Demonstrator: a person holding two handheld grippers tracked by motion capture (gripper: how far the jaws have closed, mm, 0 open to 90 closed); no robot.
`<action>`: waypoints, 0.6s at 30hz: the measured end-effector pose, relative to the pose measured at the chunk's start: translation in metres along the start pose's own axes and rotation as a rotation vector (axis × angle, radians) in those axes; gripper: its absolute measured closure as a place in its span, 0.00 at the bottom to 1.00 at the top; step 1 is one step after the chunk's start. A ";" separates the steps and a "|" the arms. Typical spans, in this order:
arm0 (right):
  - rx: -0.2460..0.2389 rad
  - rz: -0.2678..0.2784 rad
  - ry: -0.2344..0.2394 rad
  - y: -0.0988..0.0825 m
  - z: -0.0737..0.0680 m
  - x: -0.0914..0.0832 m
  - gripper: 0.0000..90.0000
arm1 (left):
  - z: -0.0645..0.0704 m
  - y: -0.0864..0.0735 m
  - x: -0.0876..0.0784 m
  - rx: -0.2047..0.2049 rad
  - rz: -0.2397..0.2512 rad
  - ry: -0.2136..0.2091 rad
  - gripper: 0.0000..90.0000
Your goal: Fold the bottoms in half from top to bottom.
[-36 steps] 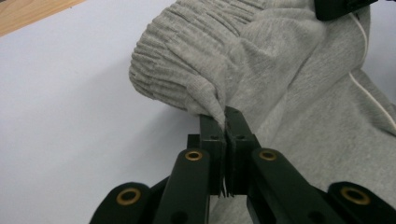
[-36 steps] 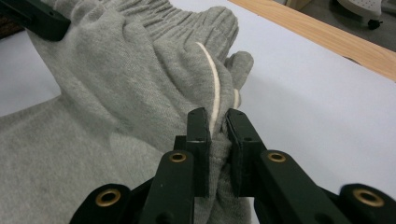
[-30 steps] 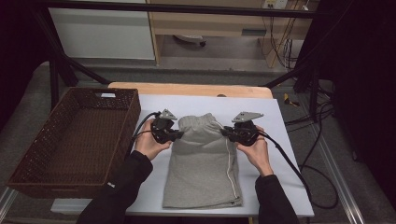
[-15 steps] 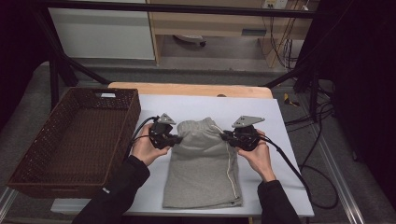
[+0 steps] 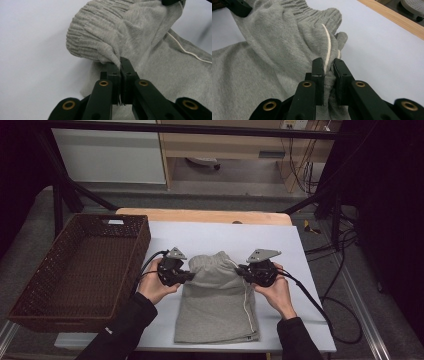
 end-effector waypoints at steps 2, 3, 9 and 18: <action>-0.002 -0.003 0.003 -0.001 -0.001 0.000 0.90 | 0.002 -0.002 -0.001 0.000 0.000 -0.006 0.98; 0.002 -0.003 0.005 -0.002 -0.002 -0.001 0.90 | 0.004 -0.003 -0.001 0.001 0.000 -0.010 0.98; 0.022 -0.005 0.019 -0.007 -0.006 -0.006 0.89 | 0.008 -0.007 -0.001 0.000 -0.002 -0.015 0.98; 0.055 -0.018 0.050 -0.014 -0.014 -0.009 0.88 | 0.010 -0.019 0.001 -0.011 -0.018 -0.025 0.98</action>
Point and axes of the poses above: each handheld gripper's, and its own axes: x roughly forward along the jaws, y roughly out of its top, z roughly to its right, the point moved 5 cm from there along x, roughly forward along the jaws, and after that the axes turned 9 degrees about z, right-handed, at the moved point
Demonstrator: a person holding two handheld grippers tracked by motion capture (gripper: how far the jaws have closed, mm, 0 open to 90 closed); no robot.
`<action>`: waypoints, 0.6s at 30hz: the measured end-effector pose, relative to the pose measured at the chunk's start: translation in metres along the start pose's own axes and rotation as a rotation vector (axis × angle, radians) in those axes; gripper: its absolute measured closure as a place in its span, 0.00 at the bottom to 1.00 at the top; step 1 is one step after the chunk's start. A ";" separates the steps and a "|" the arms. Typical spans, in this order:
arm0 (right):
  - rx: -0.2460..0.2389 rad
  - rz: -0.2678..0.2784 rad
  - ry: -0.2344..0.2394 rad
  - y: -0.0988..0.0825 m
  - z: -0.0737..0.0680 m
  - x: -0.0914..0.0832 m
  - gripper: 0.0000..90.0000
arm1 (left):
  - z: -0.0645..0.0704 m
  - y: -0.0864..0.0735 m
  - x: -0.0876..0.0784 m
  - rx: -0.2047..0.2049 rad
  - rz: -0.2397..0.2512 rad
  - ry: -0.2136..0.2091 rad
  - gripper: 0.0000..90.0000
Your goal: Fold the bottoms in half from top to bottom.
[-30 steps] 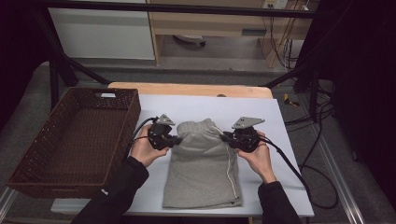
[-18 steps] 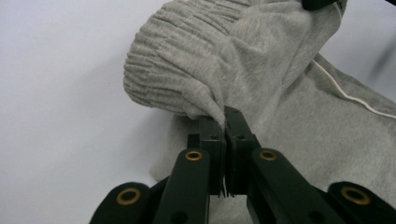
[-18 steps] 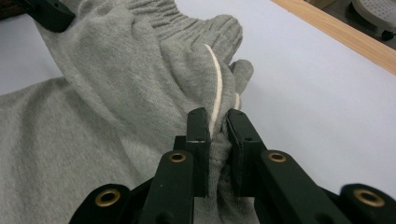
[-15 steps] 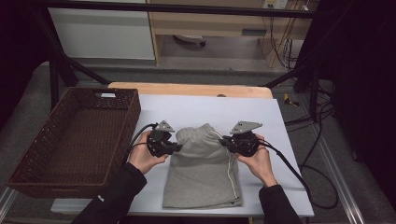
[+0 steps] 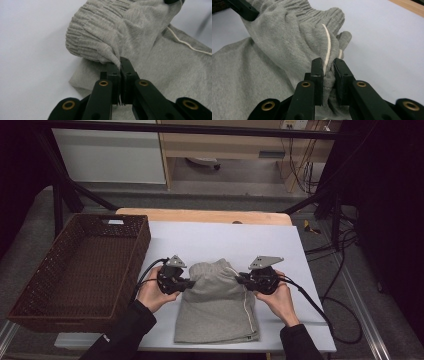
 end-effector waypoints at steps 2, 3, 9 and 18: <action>-0.002 -0.006 0.003 -0.001 -0.002 0.000 0.87 | 0.001 -0.003 0.000 -0.001 -0.002 -0.002 0.98; -0.003 -0.009 0.003 -0.002 -0.004 -0.001 0.87 | 0.001 -0.004 0.000 -0.001 -0.005 -0.005 0.98; 0.023 -0.011 0.024 -0.008 -0.009 -0.003 0.85 | 0.004 -0.016 0.002 -0.001 -0.016 -0.013 0.97; 0.061 -0.065 0.052 -0.019 -0.019 -0.005 0.83 | 0.011 -0.031 0.006 0.009 -0.048 -0.018 0.97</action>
Point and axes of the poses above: each handheld gripper's, and its own axes: x roughly forward along the jaws, y roughly out of its top, z roughly to its right, the point moved 5 cm from there along x, roughly forward along the jaws, and after that the axes turned 9 degrees about z, right-handed, at the moved point
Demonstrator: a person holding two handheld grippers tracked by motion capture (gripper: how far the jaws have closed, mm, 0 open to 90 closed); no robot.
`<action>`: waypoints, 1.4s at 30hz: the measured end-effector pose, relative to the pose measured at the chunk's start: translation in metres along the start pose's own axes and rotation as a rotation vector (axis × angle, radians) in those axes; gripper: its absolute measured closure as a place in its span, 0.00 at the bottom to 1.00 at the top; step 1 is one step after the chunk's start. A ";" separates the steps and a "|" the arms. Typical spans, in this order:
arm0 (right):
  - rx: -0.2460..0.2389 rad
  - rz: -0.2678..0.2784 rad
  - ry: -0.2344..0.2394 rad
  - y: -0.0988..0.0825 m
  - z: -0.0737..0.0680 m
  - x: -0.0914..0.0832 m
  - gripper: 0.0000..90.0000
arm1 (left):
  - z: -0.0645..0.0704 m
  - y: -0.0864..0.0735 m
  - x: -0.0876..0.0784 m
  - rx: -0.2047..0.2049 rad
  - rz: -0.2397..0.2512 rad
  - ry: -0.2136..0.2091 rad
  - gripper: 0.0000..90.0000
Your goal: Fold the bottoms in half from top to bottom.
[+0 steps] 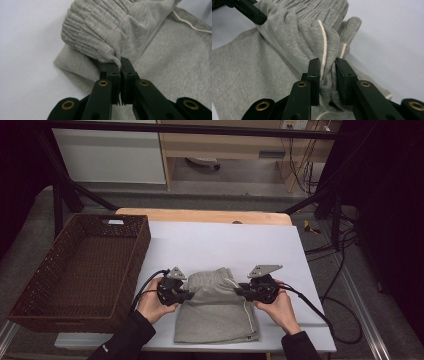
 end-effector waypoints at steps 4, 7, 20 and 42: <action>0.015 -0.009 0.010 -0.004 -0.003 -0.001 0.82 | 0.001 -0.006 0.003 -0.004 -0.008 -0.002 0.97; 0.029 -0.011 0.014 -0.007 -0.005 -0.003 0.82 | 0.001 -0.010 0.005 -0.012 -0.009 -0.010 0.97; 0.063 -0.006 0.024 -0.028 -0.012 -0.001 0.86 | 0.006 -0.024 0.007 -0.005 -0.003 -0.024 0.93; 0.068 0.025 0.019 -0.038 -0.015 -0.001 0.87 | -0.026 0.000 -0.022 -0.126 0.097 0.052 1.00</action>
Point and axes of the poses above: each handheld gripper's, and its own axes: x roughly forward along the jaws, y roughly out of its top, z roughly to its right, the point moved 5 cm from there along x, roughly forward along the jaws, and after that the axes turned 9 degrees about z, right-handed, at the moved point
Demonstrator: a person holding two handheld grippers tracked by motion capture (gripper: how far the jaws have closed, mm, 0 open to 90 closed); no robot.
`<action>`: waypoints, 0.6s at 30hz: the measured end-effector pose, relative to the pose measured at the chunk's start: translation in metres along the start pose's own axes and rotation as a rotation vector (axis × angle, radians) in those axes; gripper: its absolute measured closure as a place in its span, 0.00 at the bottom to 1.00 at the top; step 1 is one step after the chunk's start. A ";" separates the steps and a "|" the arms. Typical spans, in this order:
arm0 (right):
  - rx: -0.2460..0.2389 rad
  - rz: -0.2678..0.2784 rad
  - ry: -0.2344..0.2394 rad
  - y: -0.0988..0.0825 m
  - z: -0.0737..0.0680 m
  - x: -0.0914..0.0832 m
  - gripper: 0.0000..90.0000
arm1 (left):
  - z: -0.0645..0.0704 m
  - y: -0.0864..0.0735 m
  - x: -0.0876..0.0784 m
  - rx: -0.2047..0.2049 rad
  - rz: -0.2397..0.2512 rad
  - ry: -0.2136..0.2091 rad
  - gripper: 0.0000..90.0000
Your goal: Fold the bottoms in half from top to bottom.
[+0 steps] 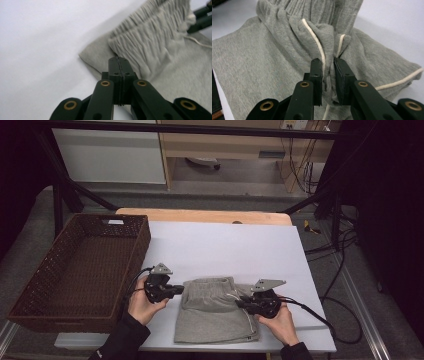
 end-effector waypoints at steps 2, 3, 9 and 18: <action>-0.003 0.002 -0.001 0.000 0.000 0.000 0.87 | -0.003 0.003 0.005 -0.008 0.005 0.005 1.00; -0.003 0.004 -0.003 0.000 0.000 0.000 0.87 | -0.004 0.004 0.008 -0.014 0.002 0.003 1.00; -0.003 0.005 -0.005 0.000 -0.001 0.000 0.87 | -0.011 0.008 0.029 -0.048 -0.006 0.010 1.00; -0.015 0.005 -0.003 -0.001 -0.001 0.000 0.87 | -0.021 0.012 0.053 -0.083 -0.032 0.002 1.00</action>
Point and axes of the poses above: each handheld gripper's, and its own axes: x roughly forward along the jaws, y roughly out of its top, z roughly to its right, the point moved 5 cm from there along x, roughly forward along the jaws, and after that the axes turned 9 degrees about z, right-handed, at the moved point
